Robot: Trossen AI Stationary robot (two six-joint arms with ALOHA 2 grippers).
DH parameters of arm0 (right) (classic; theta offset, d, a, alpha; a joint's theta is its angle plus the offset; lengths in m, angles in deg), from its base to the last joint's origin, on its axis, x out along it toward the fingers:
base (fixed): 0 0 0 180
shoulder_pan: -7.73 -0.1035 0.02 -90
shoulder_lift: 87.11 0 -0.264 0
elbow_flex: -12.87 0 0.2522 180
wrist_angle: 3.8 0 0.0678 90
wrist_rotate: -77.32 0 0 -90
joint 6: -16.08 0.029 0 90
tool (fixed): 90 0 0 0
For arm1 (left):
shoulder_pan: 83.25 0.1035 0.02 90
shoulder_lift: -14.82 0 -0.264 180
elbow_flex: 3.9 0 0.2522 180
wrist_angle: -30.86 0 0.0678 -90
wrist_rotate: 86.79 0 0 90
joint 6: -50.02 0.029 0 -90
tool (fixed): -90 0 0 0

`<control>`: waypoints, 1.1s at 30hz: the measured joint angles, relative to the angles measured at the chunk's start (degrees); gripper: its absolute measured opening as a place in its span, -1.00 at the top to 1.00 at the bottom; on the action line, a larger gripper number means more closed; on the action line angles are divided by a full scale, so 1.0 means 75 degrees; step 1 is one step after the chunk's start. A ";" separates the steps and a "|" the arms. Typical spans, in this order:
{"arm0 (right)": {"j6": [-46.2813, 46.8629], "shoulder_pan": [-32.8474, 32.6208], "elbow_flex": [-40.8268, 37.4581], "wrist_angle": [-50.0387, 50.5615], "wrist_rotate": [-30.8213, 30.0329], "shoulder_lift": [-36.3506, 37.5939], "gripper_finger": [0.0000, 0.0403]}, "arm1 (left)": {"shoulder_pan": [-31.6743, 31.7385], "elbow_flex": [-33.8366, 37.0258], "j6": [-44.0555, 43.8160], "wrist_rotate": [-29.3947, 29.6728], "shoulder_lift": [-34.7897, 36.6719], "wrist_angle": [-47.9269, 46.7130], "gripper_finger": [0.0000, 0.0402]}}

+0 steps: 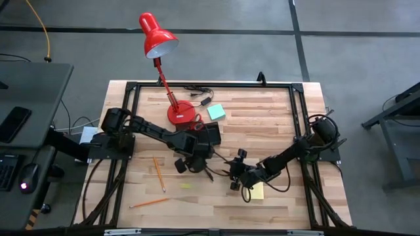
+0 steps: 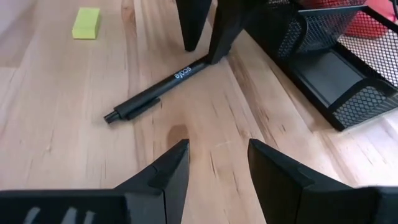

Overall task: Pick and place office supplies into organizer
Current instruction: Put the black pen into the desk organizer

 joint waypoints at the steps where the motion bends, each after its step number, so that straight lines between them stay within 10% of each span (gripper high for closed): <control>1: -0.0023 -0.0003 0.0000 -0.0007 -0.0030 0.0000 0.25 | 0.0002 0.0002 -0.0004 0.0001 0.0001 -0.0094 0.34; 13: -0.0038 0.0000 0.0000 -0.0004 -0.0196 0.0003 0.25 | 0.0009 -0.0034 -0.0267 -0.0142 -0.0403 0.0404 0.35; 22: -0.0041 0.0000 0.0000 -0.0001 -0.0196 0.0006 0.25 | 0.0007 -0.0055 -0.0300 -0.0575 -0.0639 0.0704 0.92; 33: -0.0047 0.0003 0.0000 -0.0001 -0.0336 0.0009 0.25 | -0.0014 -0.0027 -0.0409 -0.0519 -0.0579 0.0891 0.98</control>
